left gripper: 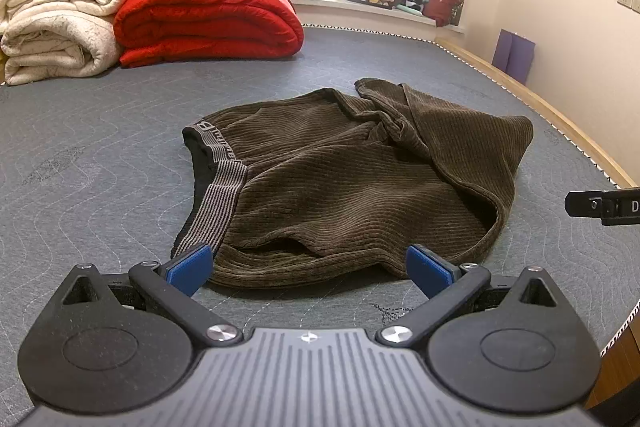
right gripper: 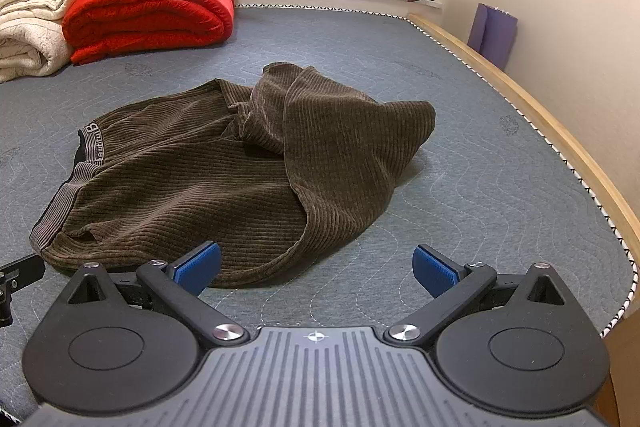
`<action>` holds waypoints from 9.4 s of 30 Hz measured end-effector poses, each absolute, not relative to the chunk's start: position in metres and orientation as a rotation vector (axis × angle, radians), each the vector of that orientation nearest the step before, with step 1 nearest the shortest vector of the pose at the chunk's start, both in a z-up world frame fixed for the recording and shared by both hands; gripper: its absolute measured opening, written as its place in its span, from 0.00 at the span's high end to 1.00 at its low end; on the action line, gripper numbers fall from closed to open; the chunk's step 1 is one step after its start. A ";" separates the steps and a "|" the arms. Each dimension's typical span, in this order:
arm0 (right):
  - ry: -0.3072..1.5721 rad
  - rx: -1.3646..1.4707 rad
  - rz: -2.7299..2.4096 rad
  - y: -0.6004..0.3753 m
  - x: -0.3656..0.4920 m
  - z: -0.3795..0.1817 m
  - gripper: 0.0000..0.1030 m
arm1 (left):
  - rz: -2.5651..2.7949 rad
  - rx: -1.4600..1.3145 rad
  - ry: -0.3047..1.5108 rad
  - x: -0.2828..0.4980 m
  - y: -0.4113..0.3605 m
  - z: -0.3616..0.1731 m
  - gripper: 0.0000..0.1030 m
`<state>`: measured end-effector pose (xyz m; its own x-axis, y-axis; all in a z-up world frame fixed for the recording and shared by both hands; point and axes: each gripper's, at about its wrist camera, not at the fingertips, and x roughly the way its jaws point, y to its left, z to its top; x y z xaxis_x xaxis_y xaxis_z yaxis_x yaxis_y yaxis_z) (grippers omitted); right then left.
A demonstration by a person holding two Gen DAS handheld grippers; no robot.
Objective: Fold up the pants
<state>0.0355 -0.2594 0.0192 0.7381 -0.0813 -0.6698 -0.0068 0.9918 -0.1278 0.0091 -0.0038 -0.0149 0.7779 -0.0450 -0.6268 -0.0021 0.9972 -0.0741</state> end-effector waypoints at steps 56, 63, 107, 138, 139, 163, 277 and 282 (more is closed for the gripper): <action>0.712 -0.300 0.395 -0.118 0.057 -0.007 0.64 | -0.210 -0.482 0.882 0.146 0.179 -0.052 0.80; 0.785 -0.460 0.450 -0.079 0.070 -0.040 0.43 | -0.196 -0.665 0.989 0.197 0.202 -0.100 0.59; 0.568 -0.754 0.881 0.089 -0.107 -0.059 0.88 | 0.199 -0.208 1.081 0.076 0.325 -0.015 0.71; 0.912 0.048 0.308 -0.142 0.220 -0.064 0.48 | 0.045 -0.111 0.896 0.110 0.096 0.035 0.26; 0.932 0.052 0.312 -0.137 0.223 -0.069 0.46 | 0.045 -0.109 0.902 0.110 0.098 0.032 0.25; 1.151 -0.153 0.436 -0.347 0.072 -0.064 0.93 | 0.056 -0.017 0.902 0.083 0.098 0.038 0.20; 0.921 0.514 -0.745 -0.641 0.079 -0.102 0.50 | 0.097 -0.022 0.974 0.101 0.110 0.017 0.18; 0.958 0.589 -0.686 -0.638 0.072 -0.109 0.72 | 0.175 -0.113 1.063 0.092 0.152 -0.001 0.20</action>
